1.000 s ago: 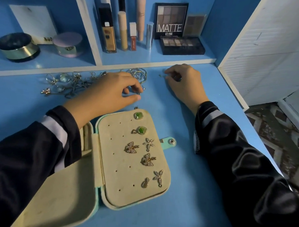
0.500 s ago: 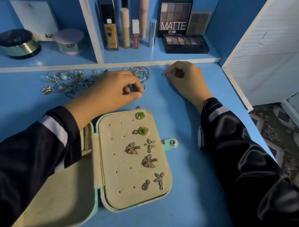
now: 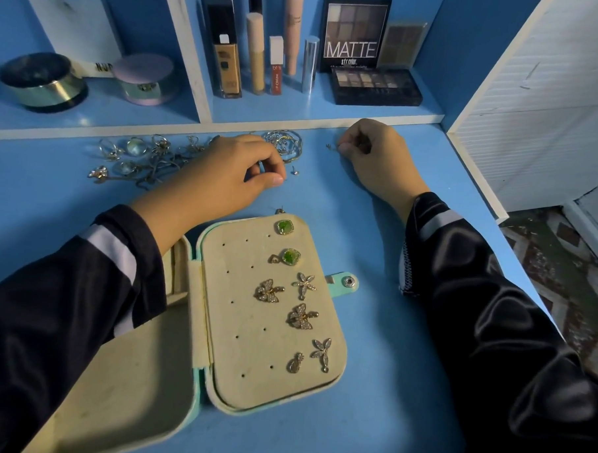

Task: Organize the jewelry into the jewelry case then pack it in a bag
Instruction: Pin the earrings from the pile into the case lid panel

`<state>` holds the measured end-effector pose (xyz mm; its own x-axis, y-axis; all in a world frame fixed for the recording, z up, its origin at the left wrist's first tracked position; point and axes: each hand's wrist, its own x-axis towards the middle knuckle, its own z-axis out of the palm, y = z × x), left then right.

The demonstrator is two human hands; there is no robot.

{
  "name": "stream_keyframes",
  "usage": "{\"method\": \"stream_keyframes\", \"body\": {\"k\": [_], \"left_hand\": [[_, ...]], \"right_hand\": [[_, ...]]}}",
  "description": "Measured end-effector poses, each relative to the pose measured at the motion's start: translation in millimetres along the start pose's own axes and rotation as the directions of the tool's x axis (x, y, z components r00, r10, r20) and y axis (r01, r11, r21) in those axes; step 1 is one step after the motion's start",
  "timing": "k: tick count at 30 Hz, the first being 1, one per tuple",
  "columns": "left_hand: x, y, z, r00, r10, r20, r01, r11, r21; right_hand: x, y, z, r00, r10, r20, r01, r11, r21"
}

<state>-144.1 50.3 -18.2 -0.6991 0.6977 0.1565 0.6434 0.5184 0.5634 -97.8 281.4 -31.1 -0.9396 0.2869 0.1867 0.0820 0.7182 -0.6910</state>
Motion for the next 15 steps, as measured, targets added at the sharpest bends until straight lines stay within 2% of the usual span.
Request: {"method": "stream_keyframes", "body": {"k": [7, 15], "left_hand": [[-4.4, 2.5, -2.7, 1.000, 0.000, -0.024, 0.000, 1.000, -0.028], [-30.4, 19.2, -15.8, 0.990, 0.026, -0.139, -0.036, 0.997, -0.071]], "right_hand": [[-4.0, -1.2, -1.6, 1.000, 0.005, 0.011, -0.005, 1.000, 0.013], [-31.0, -14.4, -7.0, 0.999, -0.024, -0.023, 0.026, 0.995, 0.099]]}}
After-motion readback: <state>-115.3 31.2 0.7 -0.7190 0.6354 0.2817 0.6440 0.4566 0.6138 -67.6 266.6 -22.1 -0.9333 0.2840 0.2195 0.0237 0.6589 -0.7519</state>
